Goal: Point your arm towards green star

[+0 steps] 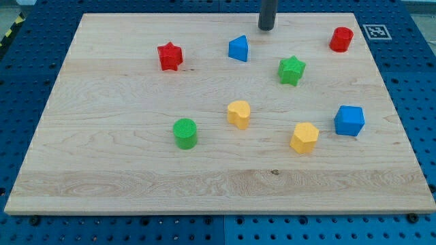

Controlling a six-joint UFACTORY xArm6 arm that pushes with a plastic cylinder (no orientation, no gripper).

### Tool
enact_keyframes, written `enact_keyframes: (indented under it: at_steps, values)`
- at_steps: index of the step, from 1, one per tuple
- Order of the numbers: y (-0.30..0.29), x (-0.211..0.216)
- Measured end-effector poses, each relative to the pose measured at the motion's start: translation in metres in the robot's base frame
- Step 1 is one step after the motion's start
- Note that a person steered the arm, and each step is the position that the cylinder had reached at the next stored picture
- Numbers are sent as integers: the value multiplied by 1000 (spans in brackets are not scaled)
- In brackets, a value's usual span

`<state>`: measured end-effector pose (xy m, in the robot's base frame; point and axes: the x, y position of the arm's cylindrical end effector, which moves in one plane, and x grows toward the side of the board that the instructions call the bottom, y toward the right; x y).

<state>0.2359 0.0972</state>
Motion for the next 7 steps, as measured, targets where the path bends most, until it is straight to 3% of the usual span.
enact_keyframes:
  at_steps: [4,7]
  values:
    - [5,0]
    - [44,45]
